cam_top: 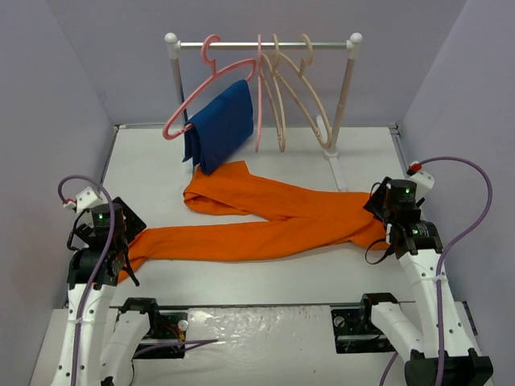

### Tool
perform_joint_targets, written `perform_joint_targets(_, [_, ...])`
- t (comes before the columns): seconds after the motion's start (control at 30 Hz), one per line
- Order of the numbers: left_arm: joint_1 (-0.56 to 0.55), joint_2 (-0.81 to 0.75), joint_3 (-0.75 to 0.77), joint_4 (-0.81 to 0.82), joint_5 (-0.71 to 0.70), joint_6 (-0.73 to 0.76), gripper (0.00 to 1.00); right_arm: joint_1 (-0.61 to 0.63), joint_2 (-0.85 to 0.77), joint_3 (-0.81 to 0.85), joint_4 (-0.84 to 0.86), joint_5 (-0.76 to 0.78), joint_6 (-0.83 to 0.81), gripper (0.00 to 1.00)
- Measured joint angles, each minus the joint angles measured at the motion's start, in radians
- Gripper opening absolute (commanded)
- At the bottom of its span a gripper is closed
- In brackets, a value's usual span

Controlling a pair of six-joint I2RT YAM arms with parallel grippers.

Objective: Place the trousers on the hanger
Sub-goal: Flatten out the trousers at the center of the board.

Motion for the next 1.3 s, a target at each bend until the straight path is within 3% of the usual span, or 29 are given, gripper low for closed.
perform_joint_targets(0.17, [0.000,0.066,-0.003,0.040,0.133,0.062,0.75,0.026,0.059,0.027,0.014,-0.054,-0.040,0.55])
perform_joint_targets(0.33, [0.000,0.138,-0.021,0.089,0.243,0.097,0.76,0.171,0.118,0.026,0.052,-0.077,-0.048,0.55])
perform_joint_targets(0.53, [-0.053,0.222,-0.102,0.296,0.383,0.047,0.76,0.237,0.170,-0.033,0.158,-0.162,-0.041,0.55])
perform_joint_targets(0.77, [-0.196,0.529,-0.129,0.595,0.353,-0.037,0.76,0.237,0.179,-0.085,0.221,-0.203,-0.038,0.56])
perform_joint_targets(1.0, [-0.198,0.790,-0.078,0.758,0.313,-0.053,0.76,0.239,0.248,-0.132,0.327,-0.263,-0.033,0.56])
perform_joint_targets(1.17, [-0.197,0.893,-0.066,0.859,0.302,-0.052,0.75,0.250,0.296,-0.174,0.373,-0.301,-0.029,0.57])
perform_joint_targets(1.23, [-0.197,0.926,-0.060,0.891,0.301,-0.054,0.71,0.253,0.311,-0.180,0.392,-0.310,-0.027,0.57])
perform_joint_targets(1.3, [-0.197,0.957,-0.045,0.918,0.298,-0.056,0.60,0.258,0.323,-0.185,0.412,-0.316,-0.026,0.57])
